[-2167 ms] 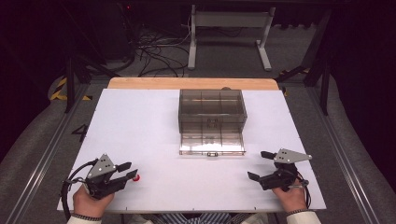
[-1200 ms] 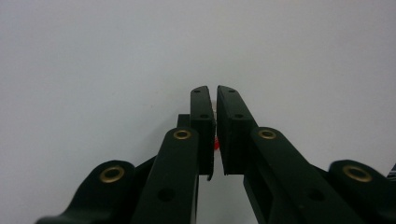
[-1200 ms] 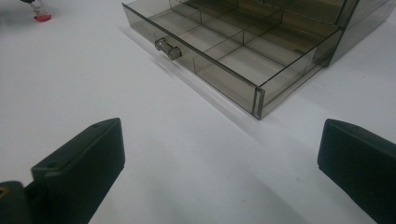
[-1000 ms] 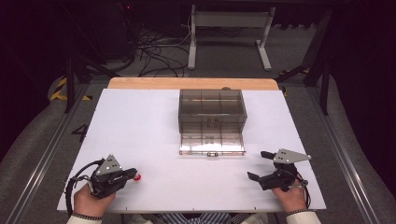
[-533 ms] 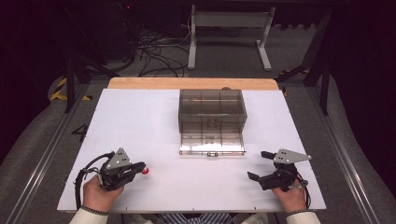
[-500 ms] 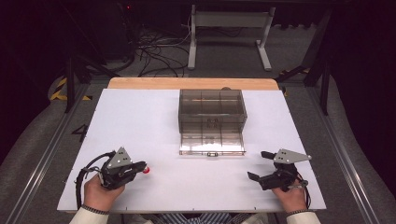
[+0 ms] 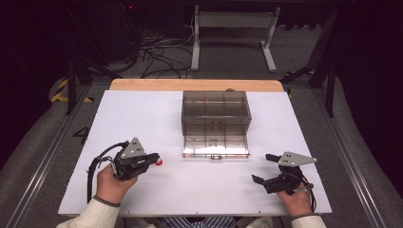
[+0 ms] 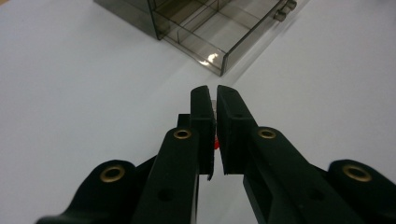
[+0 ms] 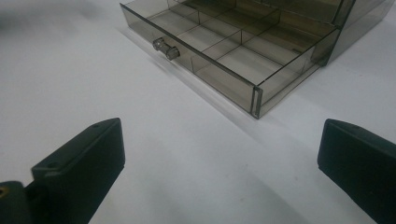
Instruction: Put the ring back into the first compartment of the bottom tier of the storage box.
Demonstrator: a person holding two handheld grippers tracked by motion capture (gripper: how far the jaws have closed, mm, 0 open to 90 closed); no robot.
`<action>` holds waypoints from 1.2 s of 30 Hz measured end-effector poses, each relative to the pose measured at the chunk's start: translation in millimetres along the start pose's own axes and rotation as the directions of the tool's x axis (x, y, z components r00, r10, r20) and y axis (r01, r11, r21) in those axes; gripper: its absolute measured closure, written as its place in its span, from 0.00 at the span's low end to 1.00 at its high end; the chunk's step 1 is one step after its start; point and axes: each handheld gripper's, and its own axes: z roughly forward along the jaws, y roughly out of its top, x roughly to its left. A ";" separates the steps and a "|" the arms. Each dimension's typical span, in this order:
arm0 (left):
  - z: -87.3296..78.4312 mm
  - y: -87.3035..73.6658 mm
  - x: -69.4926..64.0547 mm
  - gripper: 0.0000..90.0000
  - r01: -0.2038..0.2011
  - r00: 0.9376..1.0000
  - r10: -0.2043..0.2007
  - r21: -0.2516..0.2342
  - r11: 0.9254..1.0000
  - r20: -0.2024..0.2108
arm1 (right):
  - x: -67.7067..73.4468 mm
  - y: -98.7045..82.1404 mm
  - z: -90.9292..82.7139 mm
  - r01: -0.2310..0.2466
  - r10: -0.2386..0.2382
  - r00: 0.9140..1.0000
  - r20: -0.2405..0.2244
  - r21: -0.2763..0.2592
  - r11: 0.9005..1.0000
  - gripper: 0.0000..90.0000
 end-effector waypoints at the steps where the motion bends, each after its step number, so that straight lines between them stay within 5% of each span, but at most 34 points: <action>1: 1.3 3.0 0.0 0.95 0.002 1.000 -0.002 -0.005 1.000 0.004 | 0.0 0.0 0.0 0.000 0.000 1.000 0.000 0.000 1.000 0.02; 18: 28.1 36.9 -6.0 0.95 -0.022 0.998 0.024 -0.037 0.999 0.052 | 0.3 0.0 0.0 0.005 -0.005 1.000 -0.007 0.000 1.000 0.02; 36: 52.2 53.3 -1.7 0.95 0.052 0.994 -0.043 -0.081 0.995 0.104 | 0.3 0.1 0.3 0.009 -0.009 1.000 -0.012 0.003 1.000 0.02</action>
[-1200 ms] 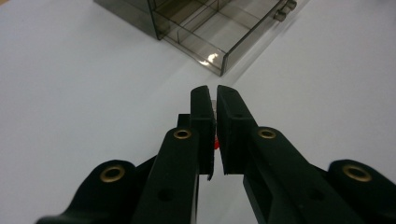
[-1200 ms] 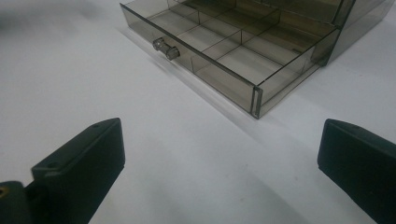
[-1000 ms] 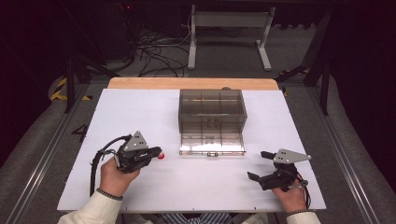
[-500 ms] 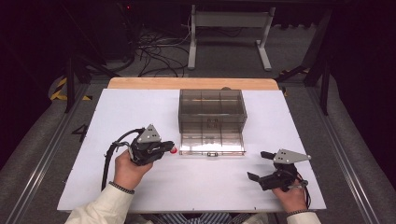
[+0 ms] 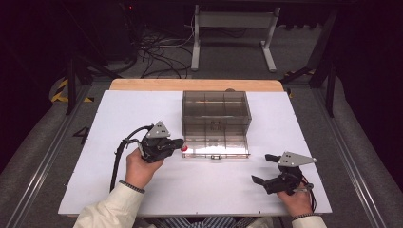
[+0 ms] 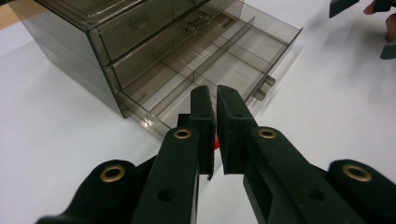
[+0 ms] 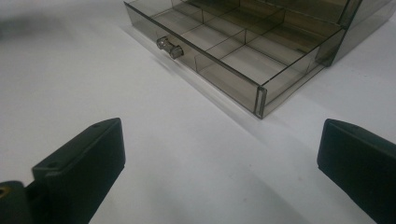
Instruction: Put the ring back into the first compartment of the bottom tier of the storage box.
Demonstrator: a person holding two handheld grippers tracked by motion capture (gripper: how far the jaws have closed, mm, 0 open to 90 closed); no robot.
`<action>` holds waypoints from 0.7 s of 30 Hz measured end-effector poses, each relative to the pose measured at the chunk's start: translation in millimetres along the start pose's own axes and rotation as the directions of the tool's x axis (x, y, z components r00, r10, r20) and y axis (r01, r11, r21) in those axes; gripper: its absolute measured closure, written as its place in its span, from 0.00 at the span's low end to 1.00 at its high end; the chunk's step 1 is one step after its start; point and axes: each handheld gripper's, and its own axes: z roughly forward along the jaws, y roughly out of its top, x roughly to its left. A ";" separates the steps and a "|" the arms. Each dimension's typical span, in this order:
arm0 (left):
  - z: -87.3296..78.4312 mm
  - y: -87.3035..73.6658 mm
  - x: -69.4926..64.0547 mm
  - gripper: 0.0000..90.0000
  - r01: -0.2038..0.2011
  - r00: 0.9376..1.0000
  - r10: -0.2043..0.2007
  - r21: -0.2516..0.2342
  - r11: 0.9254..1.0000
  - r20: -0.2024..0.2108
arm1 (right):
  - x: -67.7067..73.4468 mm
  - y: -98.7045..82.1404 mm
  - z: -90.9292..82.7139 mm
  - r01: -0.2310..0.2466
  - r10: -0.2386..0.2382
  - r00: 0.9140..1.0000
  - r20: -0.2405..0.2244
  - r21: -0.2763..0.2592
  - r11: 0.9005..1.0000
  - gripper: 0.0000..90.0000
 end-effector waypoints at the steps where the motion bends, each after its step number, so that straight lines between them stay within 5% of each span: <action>1: 1.9 0.8 0.3 0.95 -0.001 1.000 0.001 -0.003 1.000 -0.003 | 0.1 0.0 0.1 -0.001 0.001 1.000 -0.001 0.000 1.000 0.02; 12: 17.7 4.5 6.5 0.95 0.080 0.997 -0.080 -0.035 0.996 -0.016 | -0.1 0.0 0.2 0.000 0.000 1.000 -0.004 0.001 1.000 0.02; 21: 30.7 5.2 7.2 0.95 0.098 0.995 -0.099 -0.042 0.994 -0.032 | -0.4 0.0 0.1 0.001 -0.001 1.000 -0.005 0.000 1.000 0.02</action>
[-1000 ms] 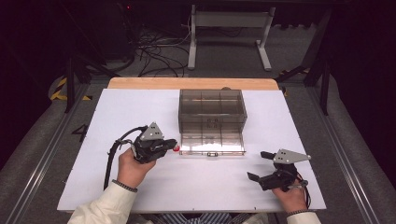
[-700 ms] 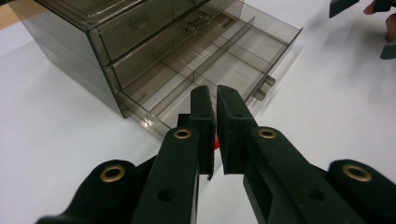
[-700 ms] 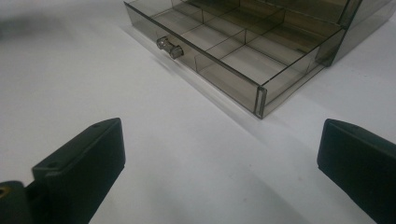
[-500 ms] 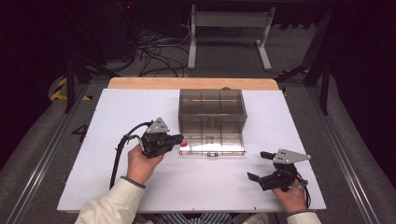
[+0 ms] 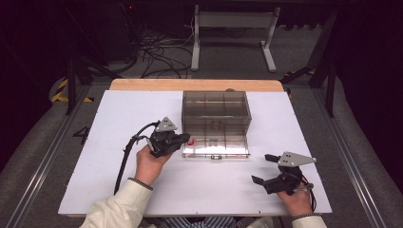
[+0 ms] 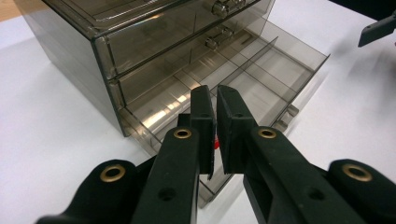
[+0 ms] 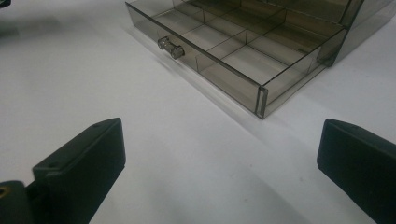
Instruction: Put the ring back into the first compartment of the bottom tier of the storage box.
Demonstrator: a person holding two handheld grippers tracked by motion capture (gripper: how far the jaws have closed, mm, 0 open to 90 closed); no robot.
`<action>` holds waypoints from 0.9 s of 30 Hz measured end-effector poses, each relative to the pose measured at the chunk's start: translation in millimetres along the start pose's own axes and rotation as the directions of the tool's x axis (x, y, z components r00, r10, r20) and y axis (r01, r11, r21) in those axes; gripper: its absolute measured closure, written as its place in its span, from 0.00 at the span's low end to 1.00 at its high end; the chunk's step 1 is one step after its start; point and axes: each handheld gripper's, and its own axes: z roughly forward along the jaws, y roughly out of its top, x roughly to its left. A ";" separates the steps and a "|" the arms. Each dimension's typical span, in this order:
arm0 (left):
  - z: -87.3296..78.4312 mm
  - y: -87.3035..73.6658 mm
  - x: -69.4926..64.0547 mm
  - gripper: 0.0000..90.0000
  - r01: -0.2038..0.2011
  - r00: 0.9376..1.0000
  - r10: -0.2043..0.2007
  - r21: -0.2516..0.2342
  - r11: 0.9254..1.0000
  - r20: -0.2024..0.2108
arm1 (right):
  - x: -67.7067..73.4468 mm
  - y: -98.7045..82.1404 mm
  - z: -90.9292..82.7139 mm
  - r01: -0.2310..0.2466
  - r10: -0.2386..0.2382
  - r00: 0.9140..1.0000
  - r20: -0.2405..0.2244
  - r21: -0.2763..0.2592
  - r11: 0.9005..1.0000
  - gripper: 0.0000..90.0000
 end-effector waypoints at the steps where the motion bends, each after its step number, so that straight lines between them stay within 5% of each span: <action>1: 1.6 0.0 0.0 0.95 0.006 1.000 -0.006 -0.001 1.000 0.003 | -0.1 0.0 0.0 0.000 0.000 1.000 0.000 0.000 1.000 0.02; 12: 17.5 -1.0 0.7 0.95 0.034 0.999 -0.034 0.004 0.999 0.011 | -0.4 0.0 -0.2 -0.006 0.006 1.000 -0.005 -0.003 1.000 0.02; 27: 31.9 -2.6 -1.3 0.95 0.013 1.000 -0.013 0.045 0.999 -0.006 | -0.4 -0.2 -0.5 -0.004 0.004 1.000 -0.007 -0.005 1.000 0.02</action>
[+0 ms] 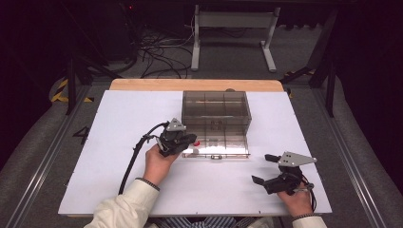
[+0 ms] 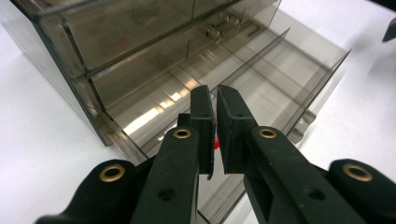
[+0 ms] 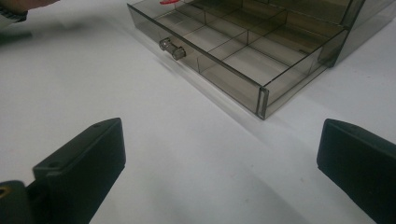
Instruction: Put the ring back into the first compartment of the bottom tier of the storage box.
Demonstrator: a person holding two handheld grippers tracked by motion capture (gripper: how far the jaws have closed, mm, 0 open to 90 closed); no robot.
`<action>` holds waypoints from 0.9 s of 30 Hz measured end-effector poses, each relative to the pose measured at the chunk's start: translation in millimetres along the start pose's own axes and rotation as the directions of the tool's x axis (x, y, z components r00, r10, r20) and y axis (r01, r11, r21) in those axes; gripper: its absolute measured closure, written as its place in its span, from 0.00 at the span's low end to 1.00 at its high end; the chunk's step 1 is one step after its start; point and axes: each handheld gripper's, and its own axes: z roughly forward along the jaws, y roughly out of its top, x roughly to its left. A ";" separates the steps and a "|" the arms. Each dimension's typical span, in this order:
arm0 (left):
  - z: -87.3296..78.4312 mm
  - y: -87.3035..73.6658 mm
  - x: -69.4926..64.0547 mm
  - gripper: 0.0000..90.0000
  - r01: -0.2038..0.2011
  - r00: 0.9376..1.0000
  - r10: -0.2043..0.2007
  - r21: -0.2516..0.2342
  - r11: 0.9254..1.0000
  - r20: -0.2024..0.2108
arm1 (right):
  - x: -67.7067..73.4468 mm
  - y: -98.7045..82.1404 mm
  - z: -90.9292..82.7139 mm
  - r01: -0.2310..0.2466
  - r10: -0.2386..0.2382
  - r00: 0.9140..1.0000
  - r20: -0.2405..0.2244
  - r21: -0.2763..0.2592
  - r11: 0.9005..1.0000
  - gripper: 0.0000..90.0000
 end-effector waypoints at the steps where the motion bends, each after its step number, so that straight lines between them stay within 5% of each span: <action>1: 0.9 -0.3 0.5 0.95 -0.002 1.000 0.002 0.009 1.000 0.001 | 0.0 0.0 0.0 0.000 0.000 1.000 -0.001 0.000 1.000 0.02; 27: 13.8 -4.6 1.3 0.95 -0.042 0.998 0.045 0.069 0.997 -0.054 | 0.2 -0.1 0.1 0.002 -0.002 1.000 -0.003 0.002 1.000 0.02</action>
